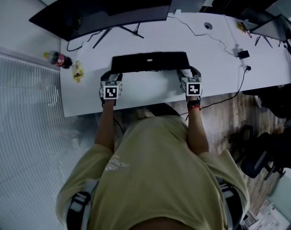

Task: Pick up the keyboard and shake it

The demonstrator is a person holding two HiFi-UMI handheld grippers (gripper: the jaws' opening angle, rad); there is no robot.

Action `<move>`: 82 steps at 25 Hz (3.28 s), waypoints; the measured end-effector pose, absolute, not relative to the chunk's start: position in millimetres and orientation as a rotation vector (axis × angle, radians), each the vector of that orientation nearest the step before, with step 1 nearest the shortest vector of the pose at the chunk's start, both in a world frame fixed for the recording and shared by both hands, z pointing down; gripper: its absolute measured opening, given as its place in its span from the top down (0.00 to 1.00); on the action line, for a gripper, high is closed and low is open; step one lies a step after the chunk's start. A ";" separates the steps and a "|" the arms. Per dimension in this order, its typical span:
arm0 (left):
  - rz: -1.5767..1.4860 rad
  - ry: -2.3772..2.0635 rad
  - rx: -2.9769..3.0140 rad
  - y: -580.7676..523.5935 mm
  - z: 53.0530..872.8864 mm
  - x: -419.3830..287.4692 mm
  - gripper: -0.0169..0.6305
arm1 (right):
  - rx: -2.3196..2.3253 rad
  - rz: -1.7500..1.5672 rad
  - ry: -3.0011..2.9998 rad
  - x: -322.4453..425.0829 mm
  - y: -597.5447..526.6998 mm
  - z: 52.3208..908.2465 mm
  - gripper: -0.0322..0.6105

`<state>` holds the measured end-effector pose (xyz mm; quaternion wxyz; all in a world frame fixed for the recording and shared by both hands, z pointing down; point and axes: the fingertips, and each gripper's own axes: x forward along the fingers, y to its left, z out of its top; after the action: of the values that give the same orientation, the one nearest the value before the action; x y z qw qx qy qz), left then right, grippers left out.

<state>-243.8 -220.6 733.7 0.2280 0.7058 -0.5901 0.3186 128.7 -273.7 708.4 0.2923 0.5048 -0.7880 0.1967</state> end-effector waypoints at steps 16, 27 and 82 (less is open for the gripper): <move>1.008 -1.567 1.906 -207.3 769.2 -242.6 0.56 | 1.346 0.592 -1.985 132.3 -257.0 752.0 0.46; 0.801 -1.604 1.886 -192.1 743.8 -247.3 0.51 | 1.472 0.728 -2.070 124.2 -243.3 724.0 0.47; 0.162 -1.930 2.324 -141.0 461.9 -110.8 0.94 | 1.361 0.326 -2.666 68.0 -158.0 460.5 0.92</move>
<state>-110.8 -141.0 461.9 0.0582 0.7669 -0.6369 0.0535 68.0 -158.0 460.5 0.0655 0.4510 -0.8836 0.1079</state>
